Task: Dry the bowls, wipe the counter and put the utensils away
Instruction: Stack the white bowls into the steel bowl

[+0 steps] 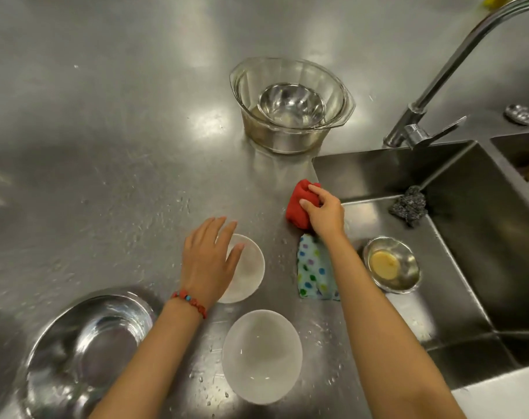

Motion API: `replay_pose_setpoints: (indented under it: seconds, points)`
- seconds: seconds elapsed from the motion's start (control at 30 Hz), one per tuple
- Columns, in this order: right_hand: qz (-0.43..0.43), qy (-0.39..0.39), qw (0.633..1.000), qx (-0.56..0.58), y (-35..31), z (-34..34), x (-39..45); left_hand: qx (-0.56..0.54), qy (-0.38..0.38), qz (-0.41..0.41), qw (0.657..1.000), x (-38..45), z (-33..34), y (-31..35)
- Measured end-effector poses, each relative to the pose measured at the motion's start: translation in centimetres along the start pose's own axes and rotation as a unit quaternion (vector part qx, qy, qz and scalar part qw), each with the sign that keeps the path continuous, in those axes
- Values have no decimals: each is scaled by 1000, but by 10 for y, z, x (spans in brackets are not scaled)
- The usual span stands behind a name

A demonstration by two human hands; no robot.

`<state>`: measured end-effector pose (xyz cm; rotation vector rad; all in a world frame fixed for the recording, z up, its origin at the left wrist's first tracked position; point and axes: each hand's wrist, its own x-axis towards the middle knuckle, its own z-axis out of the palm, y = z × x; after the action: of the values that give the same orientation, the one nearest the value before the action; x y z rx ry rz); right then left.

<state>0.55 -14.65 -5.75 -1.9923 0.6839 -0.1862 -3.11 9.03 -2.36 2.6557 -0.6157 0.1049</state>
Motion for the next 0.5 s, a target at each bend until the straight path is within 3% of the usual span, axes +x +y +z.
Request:
replay_pose_setpoints:
  seconds: [0.27, 0.5]
  points:
    - [-26, -16, 995, -96, -1, -11, -19, -32, -20, -36, 999, -17, -3, -14]
    - [2, 12, 999, 39, 6, -33, -123, -110, -11, -92, 990, -44, -3, -21]
